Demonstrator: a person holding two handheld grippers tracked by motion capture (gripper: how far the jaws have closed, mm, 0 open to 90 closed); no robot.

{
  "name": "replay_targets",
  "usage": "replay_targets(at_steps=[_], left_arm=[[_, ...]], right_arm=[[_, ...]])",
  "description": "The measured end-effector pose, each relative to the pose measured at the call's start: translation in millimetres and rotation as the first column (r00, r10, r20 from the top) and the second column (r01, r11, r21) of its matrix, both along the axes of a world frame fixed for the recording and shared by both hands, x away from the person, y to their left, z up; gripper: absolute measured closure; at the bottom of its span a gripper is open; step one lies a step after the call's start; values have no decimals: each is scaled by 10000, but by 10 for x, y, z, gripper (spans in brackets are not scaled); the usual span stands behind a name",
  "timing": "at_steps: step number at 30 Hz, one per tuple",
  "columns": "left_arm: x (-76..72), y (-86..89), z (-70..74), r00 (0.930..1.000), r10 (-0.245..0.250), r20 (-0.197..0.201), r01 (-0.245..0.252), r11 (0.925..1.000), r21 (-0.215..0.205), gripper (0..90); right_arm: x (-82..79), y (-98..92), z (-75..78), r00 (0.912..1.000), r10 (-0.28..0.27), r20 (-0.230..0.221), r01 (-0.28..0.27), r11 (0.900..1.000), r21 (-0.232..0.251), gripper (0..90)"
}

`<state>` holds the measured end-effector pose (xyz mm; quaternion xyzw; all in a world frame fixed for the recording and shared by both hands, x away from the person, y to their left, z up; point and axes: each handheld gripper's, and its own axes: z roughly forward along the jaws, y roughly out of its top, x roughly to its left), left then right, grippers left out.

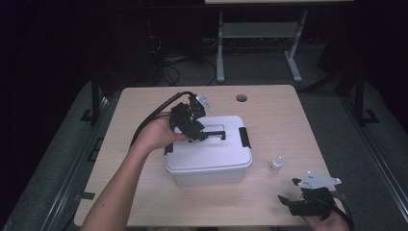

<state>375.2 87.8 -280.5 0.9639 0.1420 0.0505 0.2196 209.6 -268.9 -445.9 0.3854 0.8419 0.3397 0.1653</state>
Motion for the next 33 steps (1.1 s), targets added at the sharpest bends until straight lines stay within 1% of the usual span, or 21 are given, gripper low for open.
replay_targets(at_steps=[2, 5, 7, 9, 12, 14, 15, 16, 17, 18, 20, 21, 23, 24, 25, 30, 31, 33], left_arm=[[18, -16, -9, 10000, 23, -22, -23, 10000, -6, 645], [60, -38, -44, 9997, 9, -224, -6, 9999, 114, 675], [69, -45, -53, 9996, 1, -281, 2, 10000, 77, 685], [83, -63, -58, 9994, -170, -309, 171, 9998, 31, 693], [91, -70, -59, 9994, -189, -284, 190, 9998, 18, 702], [100, -78, -42, 9988, -297, -381, 297, 9996, 8, 711], [97, -86, -41, 9990, -318, -320, 317, 9995, -52, 718], [102, -93, -30, 9986, -404, -354, 405, 9992, 27, 719], [96, -105, -29, 9987, -386, -320, 386, 9993, 10, 729], [98, -111, -19, 9982, -504, -309, 509, 9986, 144, 729], [87, -120, -14, 9981, -558, -274, 561, 9984, 92, 765], [93, -121, 0, 9968, -741, -283, 746, 9971, 151, 771], [88, -126, 2, 9965, -795, -267, 800, 9966, 182, 775], [83, -129, 5, 9958, -899, -168, 902, 9958, 169, 775], [81, -130, 6, 9952, -962, -182, 964, 9953, 109, 784], [84, -143, 20, 9922, -1222, -245, 1227, 9923, 191, 805], [84, -150, 28, 9901, -1385, -239, 1391, 9899, 261, 814], [85, -150, 27, 9891, -1447, -285, 1454, 9891, 227, 821]], right_arm=[[2, -8, 1, 10000, 10, 39, -10, 10000, 14, 219], [1, -8, -1, 10000, 11, -1, -11, 10000, 20, 219], [4, -5, -2, 10000, 39, 34, -39, 10000, 26, 220], [5, -4, -1, 10000, 52, 58, -52, 10000, 23, 219], [6, -5, -1, 10000, 59, 20, -59, 10000, 24, 219], [6, -3, -2, 10000, 48, -11, -48, 10000, 22, 219], [3, 0, -1, 10000, 28, -38, -28, 10000, 35, 219], [5, 2, 0, 10000, 44, -30, -44, 10000, 44, 219], [3, 2, 1, 10000, 44, -22, -44, 10000, 26, 219], [3, 2, 1, 10000, 44, -22, -44, 10000, 26, 219], [1, 2, 4, 10000, 40, 18, -40, 10000, 31, 219], [-1, 2, 6, 10000, 37, 40, -37, 10000, 40, 219], [-3, 3, 7, 10000, 44, 42, -44, 10000, 47, 219], [-3, 3, 7, 10000, 44, 42, -44, 10000, 47, 219], [-4, 5, 6, 10000, 43, 35, -43, 10000, 63, 219], [3, 7, 3, 10000, 51, 5, -51, 10000, 22, 219], [1, 7, 5, 10000, 38, 15, -38, 10000, 34, 219], [-1, 7, 6, 10000, 26, 37, -27, 10000, 46, 219]])
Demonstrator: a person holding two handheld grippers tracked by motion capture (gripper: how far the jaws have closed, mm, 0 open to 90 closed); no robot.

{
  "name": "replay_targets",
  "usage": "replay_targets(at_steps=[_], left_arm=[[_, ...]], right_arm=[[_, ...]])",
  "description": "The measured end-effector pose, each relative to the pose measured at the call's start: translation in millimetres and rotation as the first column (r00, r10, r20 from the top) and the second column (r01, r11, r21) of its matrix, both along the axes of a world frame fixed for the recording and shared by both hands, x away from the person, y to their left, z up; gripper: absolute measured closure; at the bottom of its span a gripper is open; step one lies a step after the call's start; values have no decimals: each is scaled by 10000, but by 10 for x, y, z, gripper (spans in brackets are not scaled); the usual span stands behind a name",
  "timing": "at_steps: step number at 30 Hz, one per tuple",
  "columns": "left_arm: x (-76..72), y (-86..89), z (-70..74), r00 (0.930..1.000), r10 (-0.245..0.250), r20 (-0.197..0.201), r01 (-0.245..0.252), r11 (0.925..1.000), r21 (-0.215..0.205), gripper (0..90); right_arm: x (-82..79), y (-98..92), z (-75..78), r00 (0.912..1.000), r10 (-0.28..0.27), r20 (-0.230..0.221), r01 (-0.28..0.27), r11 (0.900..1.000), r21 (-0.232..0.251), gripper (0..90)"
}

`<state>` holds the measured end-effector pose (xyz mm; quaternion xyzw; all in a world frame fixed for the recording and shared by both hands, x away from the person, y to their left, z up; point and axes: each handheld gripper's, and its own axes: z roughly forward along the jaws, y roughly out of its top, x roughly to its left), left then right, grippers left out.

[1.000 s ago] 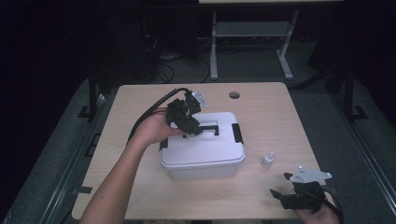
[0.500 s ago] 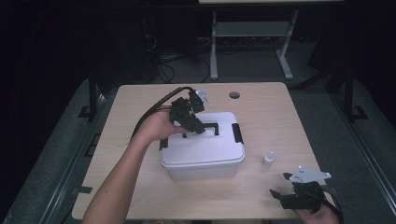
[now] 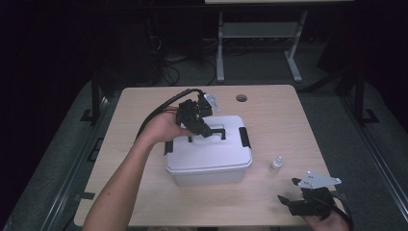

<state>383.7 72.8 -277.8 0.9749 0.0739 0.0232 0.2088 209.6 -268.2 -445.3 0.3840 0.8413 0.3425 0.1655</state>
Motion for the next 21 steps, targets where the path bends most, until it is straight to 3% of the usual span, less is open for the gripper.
replay_targets(at_steps=[11, 21], left_arm=[[-16, -29, 19, 9993, -363, 107, 361, 9992, 170, 836], [-13, -18, 60, 9986, -510, 117, 510, 9987, -59, 841]], right_arm=[[-3, -3, -2, 10000, -11, -4, 11, 10000, 2, 218], [-1, -3, -6, 10000, -19, -29, 19, 10000, 8, 217]])
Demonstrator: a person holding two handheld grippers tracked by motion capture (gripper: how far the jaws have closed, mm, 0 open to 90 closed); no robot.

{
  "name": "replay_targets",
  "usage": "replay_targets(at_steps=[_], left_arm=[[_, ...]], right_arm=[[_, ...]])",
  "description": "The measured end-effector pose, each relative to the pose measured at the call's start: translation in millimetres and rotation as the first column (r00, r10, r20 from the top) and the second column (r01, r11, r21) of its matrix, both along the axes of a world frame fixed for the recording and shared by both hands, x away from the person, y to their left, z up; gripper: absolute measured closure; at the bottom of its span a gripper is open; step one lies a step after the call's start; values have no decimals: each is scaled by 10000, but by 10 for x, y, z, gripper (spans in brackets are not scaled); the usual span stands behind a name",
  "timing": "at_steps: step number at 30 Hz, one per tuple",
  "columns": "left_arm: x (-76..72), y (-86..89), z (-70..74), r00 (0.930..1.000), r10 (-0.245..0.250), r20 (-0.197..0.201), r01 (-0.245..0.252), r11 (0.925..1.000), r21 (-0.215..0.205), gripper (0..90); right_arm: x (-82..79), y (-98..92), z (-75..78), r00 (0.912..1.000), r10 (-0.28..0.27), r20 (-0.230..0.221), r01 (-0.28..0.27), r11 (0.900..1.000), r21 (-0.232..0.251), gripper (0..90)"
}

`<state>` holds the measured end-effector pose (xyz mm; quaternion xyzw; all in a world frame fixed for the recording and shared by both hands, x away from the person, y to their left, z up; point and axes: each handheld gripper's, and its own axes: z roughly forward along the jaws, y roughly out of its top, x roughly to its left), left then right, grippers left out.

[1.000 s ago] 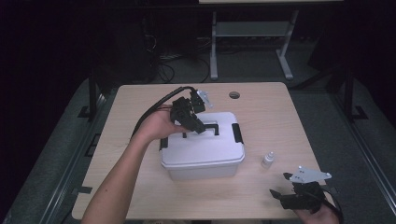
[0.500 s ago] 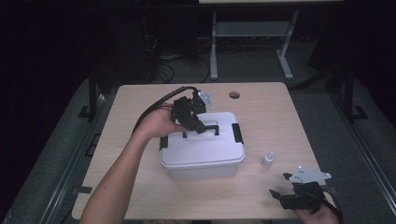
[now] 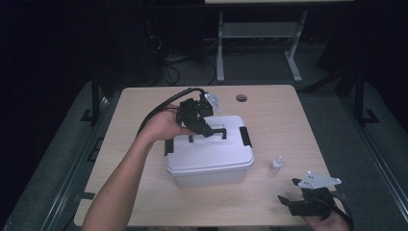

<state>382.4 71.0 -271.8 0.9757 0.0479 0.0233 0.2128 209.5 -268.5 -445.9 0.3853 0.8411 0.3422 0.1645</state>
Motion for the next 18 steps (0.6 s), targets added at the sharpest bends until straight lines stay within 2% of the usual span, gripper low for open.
replay_targets(at_steps=[18], left_arm=[[-25, 88, 184, 9998, 113, 183, -104, 9988, -488, 843]], right_arm=[[-5, -16, 11, 10000, -37, 7, 37, 10000, 26, 215]])
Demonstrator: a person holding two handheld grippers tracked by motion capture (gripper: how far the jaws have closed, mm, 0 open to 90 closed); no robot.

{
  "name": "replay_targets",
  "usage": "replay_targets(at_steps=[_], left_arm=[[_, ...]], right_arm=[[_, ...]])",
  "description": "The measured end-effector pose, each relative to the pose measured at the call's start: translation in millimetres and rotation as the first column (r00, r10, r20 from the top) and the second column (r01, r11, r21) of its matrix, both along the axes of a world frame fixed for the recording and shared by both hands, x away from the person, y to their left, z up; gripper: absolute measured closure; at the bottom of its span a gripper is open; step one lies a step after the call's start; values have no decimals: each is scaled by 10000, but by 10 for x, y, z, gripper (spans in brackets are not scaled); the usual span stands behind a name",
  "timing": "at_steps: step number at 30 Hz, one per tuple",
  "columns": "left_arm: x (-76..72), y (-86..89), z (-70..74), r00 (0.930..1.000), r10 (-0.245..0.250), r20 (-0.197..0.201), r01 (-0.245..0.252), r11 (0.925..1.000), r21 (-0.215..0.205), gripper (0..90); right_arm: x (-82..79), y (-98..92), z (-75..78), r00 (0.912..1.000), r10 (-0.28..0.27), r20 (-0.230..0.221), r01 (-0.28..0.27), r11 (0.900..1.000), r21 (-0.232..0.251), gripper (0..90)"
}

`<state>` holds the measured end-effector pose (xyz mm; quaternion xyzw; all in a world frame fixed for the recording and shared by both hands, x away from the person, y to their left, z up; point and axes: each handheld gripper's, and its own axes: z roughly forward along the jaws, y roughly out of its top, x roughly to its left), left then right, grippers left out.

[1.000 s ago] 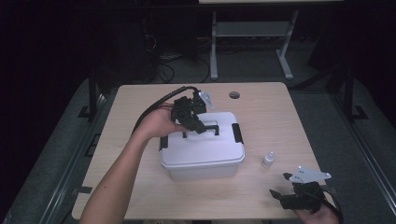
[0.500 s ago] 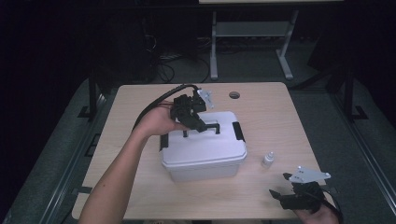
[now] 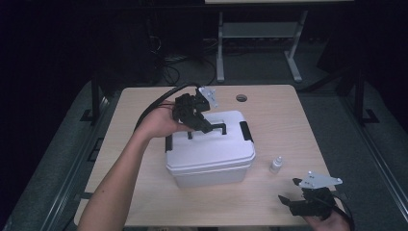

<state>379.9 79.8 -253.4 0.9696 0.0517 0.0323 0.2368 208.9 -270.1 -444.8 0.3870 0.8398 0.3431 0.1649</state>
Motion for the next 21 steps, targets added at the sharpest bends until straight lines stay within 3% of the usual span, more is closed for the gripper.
replay_targets(at_steps=[7, 21], left_arm=[[-26, 92, 115, 9997, 164, 164, -163, 9999, -57, 843], [-173, 437, 352, 9964, 660, 533, -652, 9977, -165, 843]], right_arm=[[-6, 5, 3, 10000, -35, 9, 35, 10000, -1, 215], [-8, 19, 14, 10000, -51, 59, 52, 10000, -39, 212]])
